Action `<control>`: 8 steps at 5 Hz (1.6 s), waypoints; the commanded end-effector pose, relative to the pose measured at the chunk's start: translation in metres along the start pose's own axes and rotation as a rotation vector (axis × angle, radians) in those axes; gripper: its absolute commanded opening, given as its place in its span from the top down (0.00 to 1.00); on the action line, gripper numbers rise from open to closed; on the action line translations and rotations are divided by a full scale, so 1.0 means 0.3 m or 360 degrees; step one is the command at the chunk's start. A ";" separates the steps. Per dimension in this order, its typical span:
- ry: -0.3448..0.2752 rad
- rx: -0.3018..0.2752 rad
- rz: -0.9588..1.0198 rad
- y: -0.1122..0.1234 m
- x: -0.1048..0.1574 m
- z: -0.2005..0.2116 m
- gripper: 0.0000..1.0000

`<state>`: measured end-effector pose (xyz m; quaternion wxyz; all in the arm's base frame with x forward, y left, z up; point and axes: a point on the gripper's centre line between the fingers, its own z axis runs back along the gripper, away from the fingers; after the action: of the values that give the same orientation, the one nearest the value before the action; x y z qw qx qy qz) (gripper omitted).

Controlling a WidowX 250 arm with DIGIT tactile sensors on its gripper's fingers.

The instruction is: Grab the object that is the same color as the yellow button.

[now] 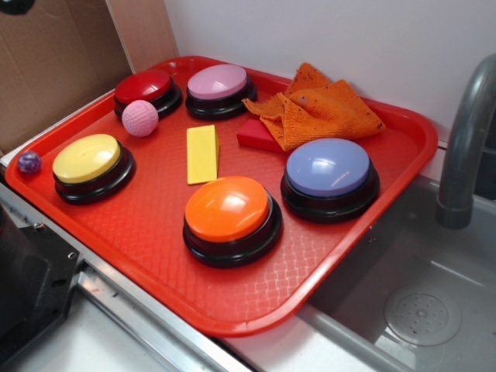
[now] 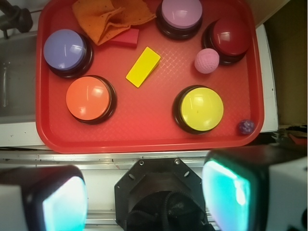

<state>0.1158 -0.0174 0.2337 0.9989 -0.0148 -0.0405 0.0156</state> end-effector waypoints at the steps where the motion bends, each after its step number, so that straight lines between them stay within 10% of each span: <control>1: 0.0000 0.0000 0.0000 0.000 0.000 0.000 0.00; 4: -0.0266 0.0089 0.0459 0.025 0.221 -0.244 0.00; 8: -0.0257 0.0052 0.1032 0.054 0.438 -0.681 0.00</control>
<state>0.2500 -0.0082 0.0280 0.9376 0.0038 -0.0846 0.3373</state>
